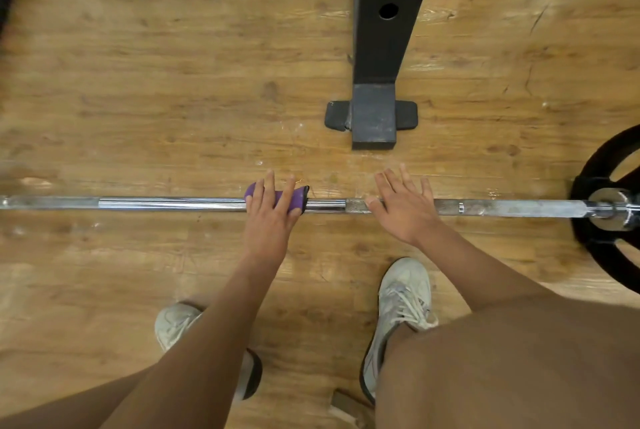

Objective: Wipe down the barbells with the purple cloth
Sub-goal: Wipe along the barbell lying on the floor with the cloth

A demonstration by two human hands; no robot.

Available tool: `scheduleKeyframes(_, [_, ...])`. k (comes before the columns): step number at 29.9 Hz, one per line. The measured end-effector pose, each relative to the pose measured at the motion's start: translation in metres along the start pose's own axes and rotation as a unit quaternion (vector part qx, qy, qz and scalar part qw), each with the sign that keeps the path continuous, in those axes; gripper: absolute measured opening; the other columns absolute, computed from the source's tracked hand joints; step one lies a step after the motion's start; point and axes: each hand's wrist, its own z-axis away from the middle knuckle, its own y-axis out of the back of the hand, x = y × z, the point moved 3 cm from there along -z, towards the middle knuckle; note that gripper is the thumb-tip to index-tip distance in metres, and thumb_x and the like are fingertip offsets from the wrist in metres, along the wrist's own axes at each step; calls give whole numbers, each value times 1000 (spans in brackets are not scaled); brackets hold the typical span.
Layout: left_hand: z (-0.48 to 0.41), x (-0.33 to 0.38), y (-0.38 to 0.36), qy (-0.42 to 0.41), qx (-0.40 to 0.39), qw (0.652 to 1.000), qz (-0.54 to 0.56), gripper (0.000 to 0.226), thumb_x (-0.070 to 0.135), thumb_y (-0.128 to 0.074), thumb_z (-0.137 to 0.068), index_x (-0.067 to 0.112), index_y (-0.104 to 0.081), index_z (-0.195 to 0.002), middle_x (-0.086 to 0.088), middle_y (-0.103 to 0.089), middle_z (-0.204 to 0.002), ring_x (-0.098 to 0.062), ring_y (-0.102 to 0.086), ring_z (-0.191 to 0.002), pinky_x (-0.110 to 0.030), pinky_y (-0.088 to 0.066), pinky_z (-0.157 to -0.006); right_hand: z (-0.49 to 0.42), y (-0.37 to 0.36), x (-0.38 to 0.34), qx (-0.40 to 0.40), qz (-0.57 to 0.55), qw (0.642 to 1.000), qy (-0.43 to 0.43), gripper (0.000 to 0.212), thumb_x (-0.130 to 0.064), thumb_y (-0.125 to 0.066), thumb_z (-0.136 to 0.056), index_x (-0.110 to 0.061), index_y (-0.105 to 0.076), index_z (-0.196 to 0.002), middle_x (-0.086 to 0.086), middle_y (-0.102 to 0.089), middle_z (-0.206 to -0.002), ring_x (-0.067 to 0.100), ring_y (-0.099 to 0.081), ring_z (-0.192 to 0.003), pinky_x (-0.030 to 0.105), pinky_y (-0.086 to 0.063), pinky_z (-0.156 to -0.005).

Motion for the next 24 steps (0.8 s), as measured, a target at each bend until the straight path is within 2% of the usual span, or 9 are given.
scheduleKeyframes(3, [-7,0,4,-8,-9,1000,-3,61,46,-34,-103,25,-26,-159,-17,-15,-166,-39,-17,-151,-55,-18,-122,-4,4,1,1,-1,1000,1,70,-60,-11,-104,-23,-1,-162,-2,4,-170,20,18,-154,54,8,-123])
scheduleKeyframes(6, [-13,-1,3,-13,-16,1000,1,65,52,-47,-98,25,-35,-156,-14,-24,-165,-38,-22,-149,-57,-17,-120,-9,6,1,3,-2,1000,-2,69,-59,-10,-104,-24,0,-162,-2,3,-170,20,18,-154,54,9,-122])
scheduleKeyframes(11, [-18,-2,5,-18,29,999,28,47,32,-56,-100,18,-54,-145,-13,-46,-153,-36,-39,-142,-56,-24,-117,-16,9,2,-2,4,1000,-3,68,-59,-9,-103,-26,2,-162,-3,2,-170,21,16,-155,54,8,-123])
scheduleKeyframes(16, [-3,-4,-1,-57,88,995,-3,47,26,-48,-101,16,-52,-146,-12,-48,-151,-31,-38,-144,-52,-28,-117,-17,9,3,2,5,1000,-2,68,-59,-8,-104,-27,2,-162,-3,2,-170,21,17,-154,54,8,-123])
scheduleKeyframes(19, [-7,-7,-2,-88,111,990,-6,46,20,-63,-97,13,-56,-142,-14,-54,-146,-34,-45,-139,-55,-33,-114,-18,8,4,8,5,1000,-1,67,-60,-7,-103,-28,2,-162,-3,1,-170,21,17,-154,54,9,-123])
scheduleKeyframes(21, [-9,-4,-1,-70,104,992,5,45,20,-63,-97,14,-57,-142,-14,-54,-145,-34,-45,-139,-54,-32,-114,-17,7,5,17,6,1000,0,68,-60,-6,-103,-28,2,-162,-3,2,-170,21,17,-154,53,10,-123])
scheduleKeyframes(24, [-2,8,-6,-18,71,997,20,47,27,-52,-102,19,-48,-149,-11,-46,-154,-30,-33,-148,-52,-25,-120,-14,6,5,21,3,1000,2,68,-60,-6,-103,-28,4,-162,-4,6,-170,20,20,-153,53,10,-123])
